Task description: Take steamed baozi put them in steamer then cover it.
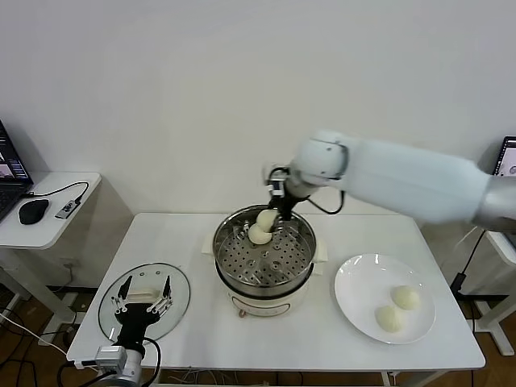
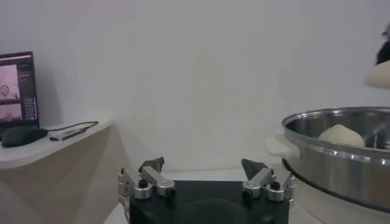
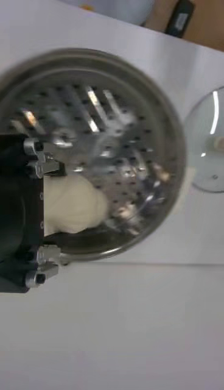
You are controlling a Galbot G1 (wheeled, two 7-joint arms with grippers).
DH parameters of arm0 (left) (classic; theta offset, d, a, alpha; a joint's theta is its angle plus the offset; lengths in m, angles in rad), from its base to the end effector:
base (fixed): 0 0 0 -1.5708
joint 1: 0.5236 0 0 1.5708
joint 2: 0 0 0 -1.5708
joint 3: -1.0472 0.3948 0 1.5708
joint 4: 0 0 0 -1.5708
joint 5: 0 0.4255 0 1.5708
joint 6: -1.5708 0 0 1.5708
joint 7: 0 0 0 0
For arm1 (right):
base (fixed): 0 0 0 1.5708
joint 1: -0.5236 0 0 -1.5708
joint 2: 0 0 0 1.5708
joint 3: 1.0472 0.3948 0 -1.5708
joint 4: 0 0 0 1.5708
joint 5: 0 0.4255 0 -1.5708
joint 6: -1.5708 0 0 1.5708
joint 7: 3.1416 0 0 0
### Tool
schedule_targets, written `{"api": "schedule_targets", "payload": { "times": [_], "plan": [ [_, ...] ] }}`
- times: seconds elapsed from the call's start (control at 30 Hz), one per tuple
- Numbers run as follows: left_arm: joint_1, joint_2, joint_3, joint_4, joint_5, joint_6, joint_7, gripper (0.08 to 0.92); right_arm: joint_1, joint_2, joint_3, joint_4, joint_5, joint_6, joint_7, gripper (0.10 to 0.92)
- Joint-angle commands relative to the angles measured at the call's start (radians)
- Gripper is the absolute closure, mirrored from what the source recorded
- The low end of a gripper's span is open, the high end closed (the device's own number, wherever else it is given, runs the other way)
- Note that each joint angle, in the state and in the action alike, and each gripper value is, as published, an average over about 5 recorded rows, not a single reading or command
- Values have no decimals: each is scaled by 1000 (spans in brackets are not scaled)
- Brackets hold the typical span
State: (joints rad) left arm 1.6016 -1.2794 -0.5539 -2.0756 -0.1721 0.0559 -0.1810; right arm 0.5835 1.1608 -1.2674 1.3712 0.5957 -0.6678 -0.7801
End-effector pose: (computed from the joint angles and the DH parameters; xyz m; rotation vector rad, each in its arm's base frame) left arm 0.2229 0.0651 -0.3471 0.1014 -3.0342 -0.1637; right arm 0.6061 0.1823 -0.0549 1.3620 -1.5910 1.3780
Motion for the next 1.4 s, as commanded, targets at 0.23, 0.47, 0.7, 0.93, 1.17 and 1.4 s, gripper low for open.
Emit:
{"api": "schedule_targets", "payload": {
  "times": [0.23,0.47,0.7,0.93,1.17,1.4],
  "plan": [
    [1,-5,-3,5,0,-7,0,177,-140,204,-20,-149,28,-59,76,454],
    [0,-8,0,7,1,-11,0,177,-172,217,-14,-176,9,-58,81,448],
    [2,-11,-1,6,2,-13,0,177,-162,211,-13,-170,-9,-59,62,418],
    [4,-7,-5,0,1,-13,0,177,18,86,-26,-28,-18,-29,-117,247],
    [0,-3,3,-4,2,-13,0,177,248,-203,-107,205,-56,77,-281,203],
    [4,-5,14,-11,11,-14,1,177,274,-550,-198,379,-234,176,-355,203]
  ]
}}
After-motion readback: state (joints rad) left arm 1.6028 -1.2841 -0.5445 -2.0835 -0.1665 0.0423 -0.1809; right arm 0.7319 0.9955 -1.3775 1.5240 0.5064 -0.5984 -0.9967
